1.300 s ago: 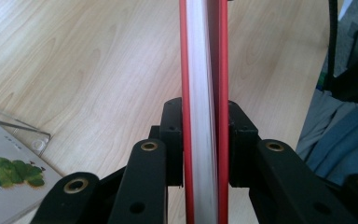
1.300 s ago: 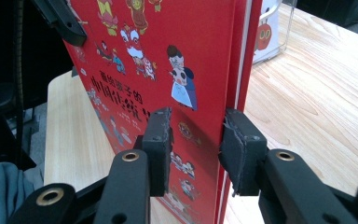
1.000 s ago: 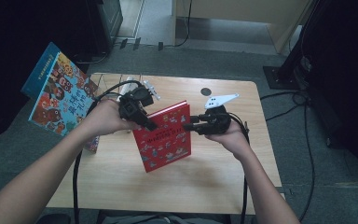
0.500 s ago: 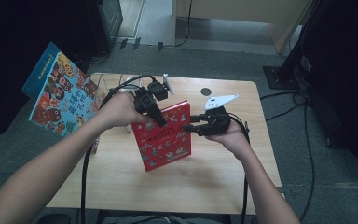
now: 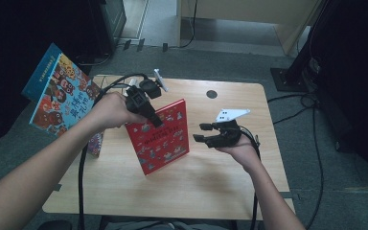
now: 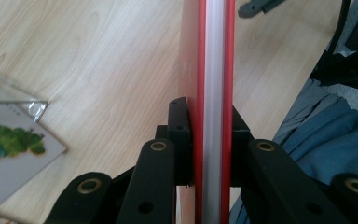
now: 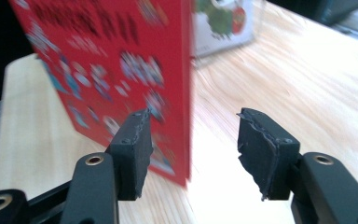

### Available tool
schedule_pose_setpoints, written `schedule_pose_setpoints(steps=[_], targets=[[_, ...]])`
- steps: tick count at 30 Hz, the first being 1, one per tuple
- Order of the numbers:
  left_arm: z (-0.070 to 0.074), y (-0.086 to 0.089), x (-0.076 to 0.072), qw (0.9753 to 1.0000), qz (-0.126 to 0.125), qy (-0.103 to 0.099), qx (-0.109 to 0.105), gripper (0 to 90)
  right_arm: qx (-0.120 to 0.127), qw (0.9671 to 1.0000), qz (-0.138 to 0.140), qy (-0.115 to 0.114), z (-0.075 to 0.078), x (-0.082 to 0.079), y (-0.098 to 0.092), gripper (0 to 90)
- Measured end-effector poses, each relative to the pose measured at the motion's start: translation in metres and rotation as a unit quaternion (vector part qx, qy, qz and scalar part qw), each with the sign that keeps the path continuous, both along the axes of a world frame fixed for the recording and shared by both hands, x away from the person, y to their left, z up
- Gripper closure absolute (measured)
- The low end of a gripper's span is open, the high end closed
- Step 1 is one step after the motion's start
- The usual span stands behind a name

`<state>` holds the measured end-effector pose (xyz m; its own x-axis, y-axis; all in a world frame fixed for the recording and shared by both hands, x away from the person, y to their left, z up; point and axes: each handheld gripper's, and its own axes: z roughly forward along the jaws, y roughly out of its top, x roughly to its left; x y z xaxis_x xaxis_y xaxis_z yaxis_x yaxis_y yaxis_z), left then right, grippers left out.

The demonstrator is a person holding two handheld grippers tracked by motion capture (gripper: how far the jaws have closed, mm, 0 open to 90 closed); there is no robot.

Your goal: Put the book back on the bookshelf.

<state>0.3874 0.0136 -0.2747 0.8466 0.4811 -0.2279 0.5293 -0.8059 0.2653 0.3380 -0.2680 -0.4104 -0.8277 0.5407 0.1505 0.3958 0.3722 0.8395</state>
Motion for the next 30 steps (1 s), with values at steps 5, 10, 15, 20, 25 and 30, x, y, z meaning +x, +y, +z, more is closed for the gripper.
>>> schedule_pose_setpoints(steps=[5,10,15,20,25,30], targets=[[0.002,0.018,0.001,0.9997,0.018,0.004,-0.015,79.8,-0.017,0.9991,-0.036,0.01,-0.023,-0.001,-0.008,42.7],[0.001,0.039,0.001,0.9988,0.039,0.01,-0.027,79.7,-0.044,0.9969,-0.062,0.017,-0.043,0.0,-0.009,41.3],[0.0,0.057,0.0,0.9975,0.06,0.017,-0.032,79.8,-0.064,0.9946,-0.081,0.016,-0.058,0.003,-0.006,41.6],[0.002,0.077,-0.001,0.9959,0.084,0.017,-0.03,79.7,-0.079,0.9919,-0.096,0.026,-0.071,0.007,-0.005,41.5],[0.004,0.097,-0.002,0.9931,0.111,0.017,-0.035,79.6,-0.091,0.9889,-0.112,0.037,-0.08,0.01,-0.002,41.6],[0.004,0.115,-0.004,0.9905,0.129,0.02,-0.042,79.6,-0.107,0.9857,-0.124,0.041,-0.089,0.013,0.001,41.4]])
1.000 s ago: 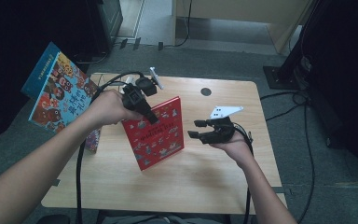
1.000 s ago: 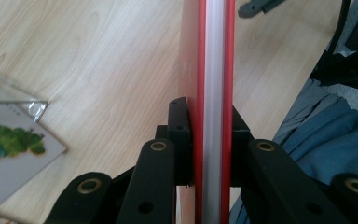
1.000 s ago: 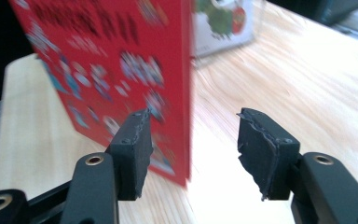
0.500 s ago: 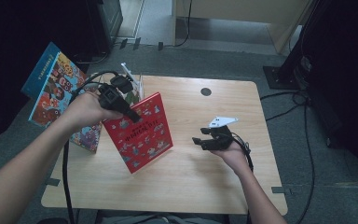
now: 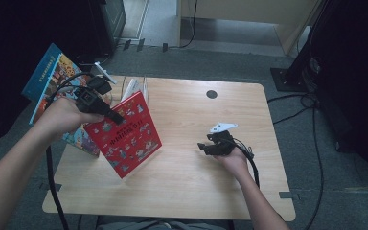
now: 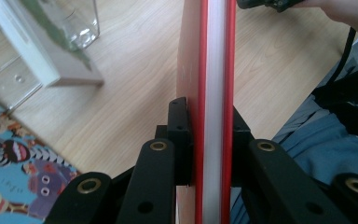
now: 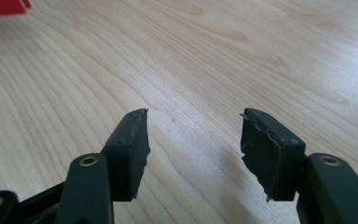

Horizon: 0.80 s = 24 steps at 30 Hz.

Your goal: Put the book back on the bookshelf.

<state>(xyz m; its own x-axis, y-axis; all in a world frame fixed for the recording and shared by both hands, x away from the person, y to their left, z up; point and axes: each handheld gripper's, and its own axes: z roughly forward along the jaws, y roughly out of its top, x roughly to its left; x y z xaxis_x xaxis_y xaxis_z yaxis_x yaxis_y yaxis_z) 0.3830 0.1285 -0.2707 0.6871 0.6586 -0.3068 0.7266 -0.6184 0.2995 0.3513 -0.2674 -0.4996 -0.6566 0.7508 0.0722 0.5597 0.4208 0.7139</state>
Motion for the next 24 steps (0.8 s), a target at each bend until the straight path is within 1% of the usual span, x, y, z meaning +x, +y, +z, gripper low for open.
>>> schedule_pose_setpoints(steps=[2,4,6,8,9,11,13,16,19,21,23,24], targets=[[0.0,0.006,-0.001,1.0,0.008,0.0,-0.001,79.6,-0.005,1.0,0.001,0.001,-0.003,0.001,0.0,41.4],[0.0,0.011,-0.002,0.9999,0.014,0.0,-0.001,79.5,-0.003,1.0,-0.001,0.007,-0.005,0.002,0.001,41.4],[0.0,0.019,-0.002,0.9998,0.021,0.001,-0.003,79.5,-0.005,1.0,-0.001,0.008,-0.008,0.002,0.001,41.5],[-0.001,0.025,-0.002,0.9996,0.028,0.002,-0.005,79.5,-0.005,1.0,-0.004,-0.002,-0.011,0.001,0.0,42.5],[-0.001,0.029,-0.003,0.9994,0.033,0.003,-0.006,79.5,-0.005,1.0,-0.005,-0.002,-0.012,0.001,-0.001,43.0],[-0.003,0.034,-0.003,0.9993,0.036,0.002,-0.007,79.5,0.0,1.0,0.0,0.004,-0.015,0.0,-0.002,43.1],[-0.005,0.038,-0.002,0.9992,0.037,0.004,-0.009,79.5,0.0,1.0,0.003,-0.001,-0.016,0.0,-0.002,43.3],[-0.007,0.046,-0.001,0.9987,0.048,0.008,-0.017,79.5,-0.002,1.0,0.002,-0.009,-0.017,-0.001,-0.002,42.2],[-0.007,0.056,-0.001,0.9977,0.063,0.01,-0.022,79.5,-0.004,0.9998,0.005,-0.018,-0.019,-0.003,0.0,39.6],[-0.007,0.062,-0.001,0.9974,0.069,0.01,-0.021,79.4,-0.006,0.9996,0.007,-0.028,-0.021,-0.005,0.001,37.7],[-0.007,0.067,-0.001,0.9968,0.077,0.012,-0.021,79.4,0.003,0.9992,0.003,-0.039,-0.024,-0.006,0.001,36.9],[-0.007,0.07,-0.001,0.9966,0.079,0.012,-0.02,79.4,0.004,0.9992,0.003,-0.04,-0.024,-0.007,0.001,36.8]])
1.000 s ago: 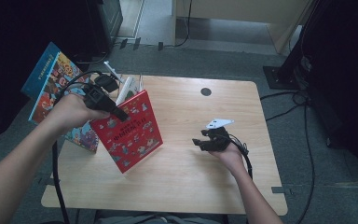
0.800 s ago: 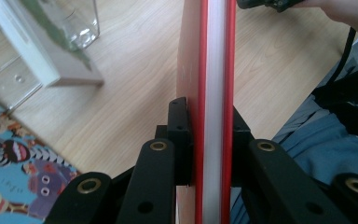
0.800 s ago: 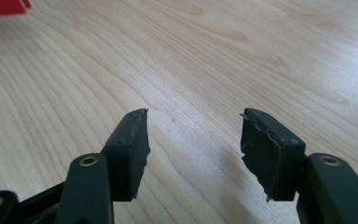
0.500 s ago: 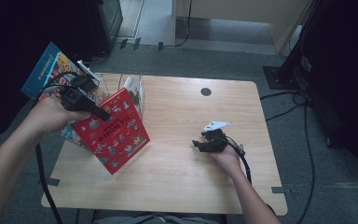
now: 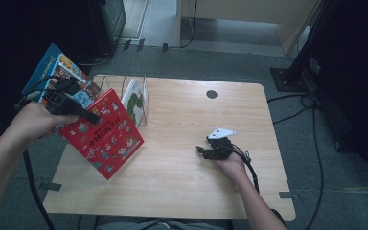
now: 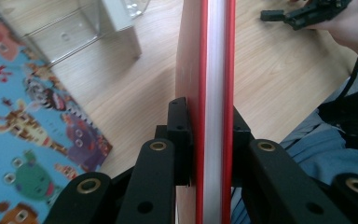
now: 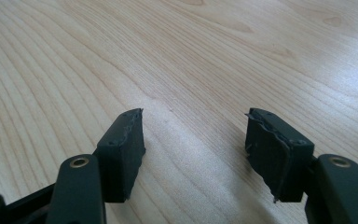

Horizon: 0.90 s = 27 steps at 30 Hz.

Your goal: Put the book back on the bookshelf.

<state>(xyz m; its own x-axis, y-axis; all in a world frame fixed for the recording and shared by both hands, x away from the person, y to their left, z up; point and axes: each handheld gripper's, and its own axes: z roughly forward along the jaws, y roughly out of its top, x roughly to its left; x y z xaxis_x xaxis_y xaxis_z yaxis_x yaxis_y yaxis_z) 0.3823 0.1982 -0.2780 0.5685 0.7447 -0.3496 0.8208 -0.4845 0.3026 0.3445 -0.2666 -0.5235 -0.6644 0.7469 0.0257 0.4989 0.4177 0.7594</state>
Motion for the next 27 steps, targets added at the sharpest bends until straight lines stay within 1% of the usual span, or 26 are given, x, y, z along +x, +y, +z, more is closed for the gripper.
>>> schedule_pose_setpoints(steps=[2,6,14,22,24,27], targets=[[-0.001,0.006,0.001,1.0,0.007,0.002,-0.002,79.3,0.0,1.0,-0.001,0.001,0.0,0.0,0.0,36.5],[-0.002,0.015,0.002,0.9998,0.019,0.006,-0.003,79.3,-0.002,1.0,-0.005,0.001,0.0,-0.001,0.003,32.9],[-0.004,0.032,0.006,0.9989,0.041,0.023,0.002,79.3,-0.002,1.0,-0.009,0.0,0.0,-0.002,0.004,32.5],[0.0,0.055,0.008,0.9965,0.08,0.023,0.007,79.1,-0.002,0.9999,-0.011,0.0,0.0,-0.002,0.004,32.6],[0.0,0.057,0.011,0.9956,0.091,0.023,0.009,79.1,-0.002,0.9999,-0.013,0.0,0.0,-0.002,0.004,32.6],[0.0,0.055,0.014,0.9947,0.1,0.017,0.016,79.2,-0.001,0.9999,-0.016,0.0,0.0,-0.002,0.005,32.7]])
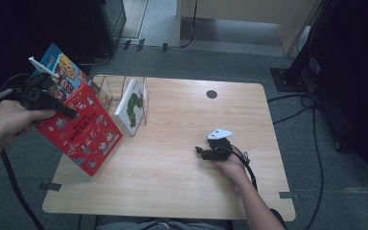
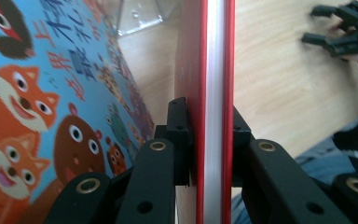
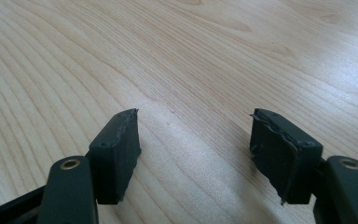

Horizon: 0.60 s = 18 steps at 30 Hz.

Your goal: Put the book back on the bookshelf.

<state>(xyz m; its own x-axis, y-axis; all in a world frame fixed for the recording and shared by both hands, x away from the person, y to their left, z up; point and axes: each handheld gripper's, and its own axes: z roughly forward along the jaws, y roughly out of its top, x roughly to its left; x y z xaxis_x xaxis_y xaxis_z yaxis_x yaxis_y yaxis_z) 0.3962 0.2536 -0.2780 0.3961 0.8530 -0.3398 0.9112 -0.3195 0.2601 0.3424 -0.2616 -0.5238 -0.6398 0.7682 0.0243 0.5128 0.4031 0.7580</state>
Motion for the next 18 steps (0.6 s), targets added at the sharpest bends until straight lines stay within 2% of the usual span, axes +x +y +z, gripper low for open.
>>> schedule_pose_setpoints(steps=[5,9,18], targets=[[-0.002,0.0,0.012,0.9998,0.02,0.009,-0.004,79.3,-0.001,1.0,-0.003,0.0,0.0,0.0,0.0,32.7],[0.0,-0.004,0.024,0.9996,0.025,0.005,0.008,79.1,-0.001,1.0,-0.003,0.0,0.0,0.0,0.001,32.7],[-0.002,-0.006,0.048,0.9988,0.047,0.006,0.011,79.2,0.001,0.9999,-0.013,0.001,0.0,0.0,0.003,32.7]])
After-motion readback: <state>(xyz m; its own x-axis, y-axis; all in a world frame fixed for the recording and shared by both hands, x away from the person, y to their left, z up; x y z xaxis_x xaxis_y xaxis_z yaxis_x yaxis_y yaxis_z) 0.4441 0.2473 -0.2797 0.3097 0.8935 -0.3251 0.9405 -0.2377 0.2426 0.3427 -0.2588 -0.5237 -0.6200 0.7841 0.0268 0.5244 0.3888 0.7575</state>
